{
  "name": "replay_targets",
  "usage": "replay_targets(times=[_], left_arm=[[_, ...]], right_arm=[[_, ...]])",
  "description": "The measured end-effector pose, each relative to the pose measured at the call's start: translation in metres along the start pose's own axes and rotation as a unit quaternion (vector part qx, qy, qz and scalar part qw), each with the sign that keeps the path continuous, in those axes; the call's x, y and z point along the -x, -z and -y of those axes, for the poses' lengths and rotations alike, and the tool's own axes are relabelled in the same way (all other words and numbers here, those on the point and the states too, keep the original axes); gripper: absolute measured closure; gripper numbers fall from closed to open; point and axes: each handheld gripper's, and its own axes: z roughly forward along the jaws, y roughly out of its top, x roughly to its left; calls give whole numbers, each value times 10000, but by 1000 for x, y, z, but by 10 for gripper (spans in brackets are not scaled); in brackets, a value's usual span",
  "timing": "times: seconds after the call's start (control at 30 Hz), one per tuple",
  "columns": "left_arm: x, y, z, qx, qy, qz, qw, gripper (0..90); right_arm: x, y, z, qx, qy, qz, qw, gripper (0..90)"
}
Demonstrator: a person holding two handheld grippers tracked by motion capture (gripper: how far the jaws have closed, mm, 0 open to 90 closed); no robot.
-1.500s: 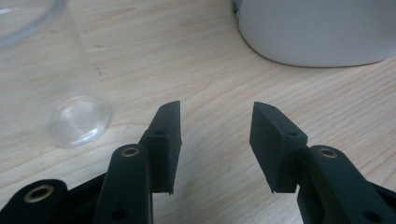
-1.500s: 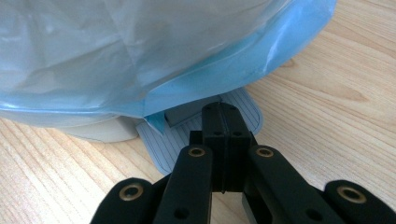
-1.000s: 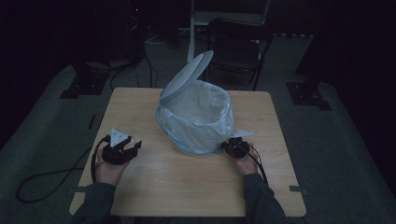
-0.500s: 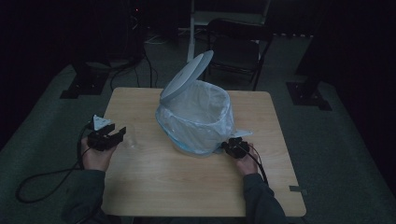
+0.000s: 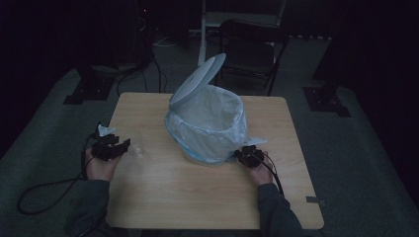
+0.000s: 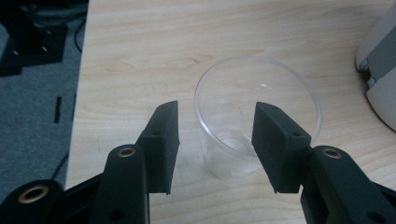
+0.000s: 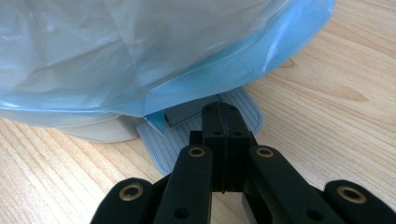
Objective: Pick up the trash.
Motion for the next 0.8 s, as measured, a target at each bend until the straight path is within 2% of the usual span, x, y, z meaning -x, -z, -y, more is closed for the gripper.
replay_targets(times=[0.1,0.17,0.2,0.23,0.4,0.6,0.8], left_arm=[[-1,-2,3,-87,108,136,9998,551],[-1,-2,4,-114,106,149,9998,603],[0,-2,5,-159,56,179,9997,603],[1,-1,6,-177,29,191,9997,677],[9,3,7,-159,-197,295,9992,848],[22,5,9,-188,-591,438,9971,866],[28,0,10,-273,-667,523,9960,868]], right_arm=[[0,0,0,5,4,8,10000,900],[0,0,0,2,7,11,10000,900],[0,0,0,3,8,14,10000,900],[0,0,0,2,14,17,10000,900],[0,0,0,0,21,14,10000,900],[-1,0,0,-2,24,20,10000,900],[-1,0,0,-2,29,18,10000,900]])
